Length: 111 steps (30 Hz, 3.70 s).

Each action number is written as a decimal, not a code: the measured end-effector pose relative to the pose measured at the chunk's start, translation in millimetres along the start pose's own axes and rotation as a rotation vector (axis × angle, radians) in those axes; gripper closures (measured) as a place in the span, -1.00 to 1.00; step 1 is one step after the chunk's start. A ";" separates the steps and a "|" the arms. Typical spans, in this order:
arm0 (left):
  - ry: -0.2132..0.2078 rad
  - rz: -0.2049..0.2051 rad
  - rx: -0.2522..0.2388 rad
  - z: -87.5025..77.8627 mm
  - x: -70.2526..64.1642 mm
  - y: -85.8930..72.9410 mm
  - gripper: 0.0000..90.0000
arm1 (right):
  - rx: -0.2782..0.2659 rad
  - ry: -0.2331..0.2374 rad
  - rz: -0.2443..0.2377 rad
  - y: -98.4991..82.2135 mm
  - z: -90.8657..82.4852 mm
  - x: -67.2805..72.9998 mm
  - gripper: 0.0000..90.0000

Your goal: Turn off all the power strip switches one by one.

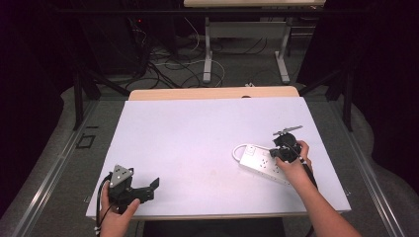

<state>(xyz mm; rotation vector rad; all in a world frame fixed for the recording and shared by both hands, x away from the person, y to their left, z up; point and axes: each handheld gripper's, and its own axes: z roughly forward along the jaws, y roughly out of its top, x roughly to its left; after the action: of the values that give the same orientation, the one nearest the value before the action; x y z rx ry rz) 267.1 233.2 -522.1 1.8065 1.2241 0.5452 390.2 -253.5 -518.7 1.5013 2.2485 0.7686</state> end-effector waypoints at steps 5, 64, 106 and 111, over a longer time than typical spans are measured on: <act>0.004 -0.003 0.003 1.6 0.1 0.5 -0.99 | -0.007 0.023 -0.013 5.4 -8.6 1.1 1.00; 0.018 0.011 0.011 -1.4 -0.8 0.2 -0.99 | 0.071 -0.001 -0.005 -16.2 -20.3 -20.1 1.00; 0.024 0.015 0.010 0.1 -1.9 -0.3 -0.99 | 0.033 0.016 0.033 -23.2 -18.9 -25.9 1.00; 0.019 0.013 0.004 0.0 -1.5 0.2 -0.99 | 0.036 0.013 0.025 -22.0 -18.7 -25.0 1.00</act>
<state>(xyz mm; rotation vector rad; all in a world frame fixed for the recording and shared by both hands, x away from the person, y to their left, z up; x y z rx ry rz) 266.5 231.8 -521.8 1.8176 1.2279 0.5691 373.5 -287.8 -517.5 1.5477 2.2684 0.7508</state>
